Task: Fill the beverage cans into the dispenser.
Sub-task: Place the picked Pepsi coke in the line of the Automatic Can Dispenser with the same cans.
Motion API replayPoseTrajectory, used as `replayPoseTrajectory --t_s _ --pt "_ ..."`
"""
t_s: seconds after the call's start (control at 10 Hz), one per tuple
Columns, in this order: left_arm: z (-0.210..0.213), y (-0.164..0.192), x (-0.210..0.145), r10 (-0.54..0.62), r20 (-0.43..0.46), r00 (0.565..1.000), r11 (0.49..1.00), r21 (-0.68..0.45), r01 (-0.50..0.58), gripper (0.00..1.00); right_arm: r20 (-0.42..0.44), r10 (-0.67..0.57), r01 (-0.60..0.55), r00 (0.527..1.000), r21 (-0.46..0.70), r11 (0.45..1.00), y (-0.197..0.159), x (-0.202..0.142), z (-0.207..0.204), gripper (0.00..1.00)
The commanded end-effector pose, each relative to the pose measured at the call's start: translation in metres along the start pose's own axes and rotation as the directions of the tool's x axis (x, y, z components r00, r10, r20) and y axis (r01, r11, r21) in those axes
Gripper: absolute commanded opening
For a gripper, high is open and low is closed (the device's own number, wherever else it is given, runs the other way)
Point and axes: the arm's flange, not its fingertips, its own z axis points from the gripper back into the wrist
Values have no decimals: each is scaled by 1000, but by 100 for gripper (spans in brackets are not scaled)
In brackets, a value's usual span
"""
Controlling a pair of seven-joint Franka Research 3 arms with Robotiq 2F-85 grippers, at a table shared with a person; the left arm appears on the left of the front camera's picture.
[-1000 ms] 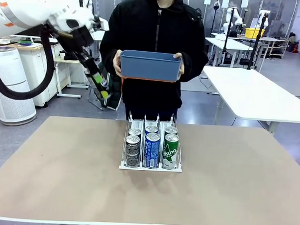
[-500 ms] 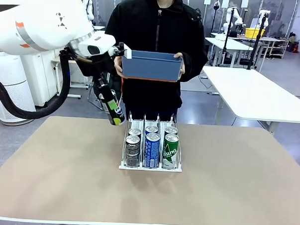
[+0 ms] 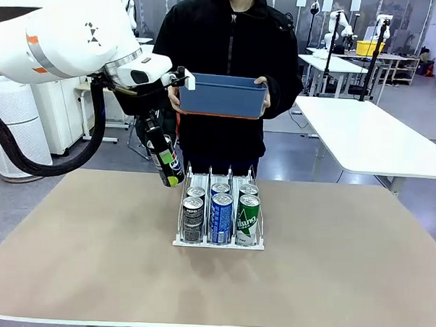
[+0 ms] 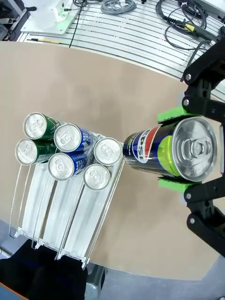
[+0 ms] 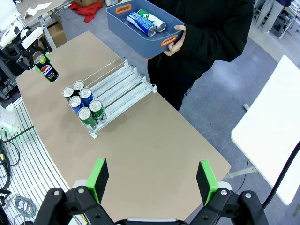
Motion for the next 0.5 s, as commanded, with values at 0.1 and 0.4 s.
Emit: replayPoseTrajectory --t_s 0.1,0.4 --pt "-8 1 5 -39 -22 999 996 -87 37 58 10 2 -2 1000 9 1000 1 -1 -1 100" --pt "-24 -28 22 -141 -70 988 981 -143 130 58 10 2 -2 1000 9 1000 1 -1 -1 100"
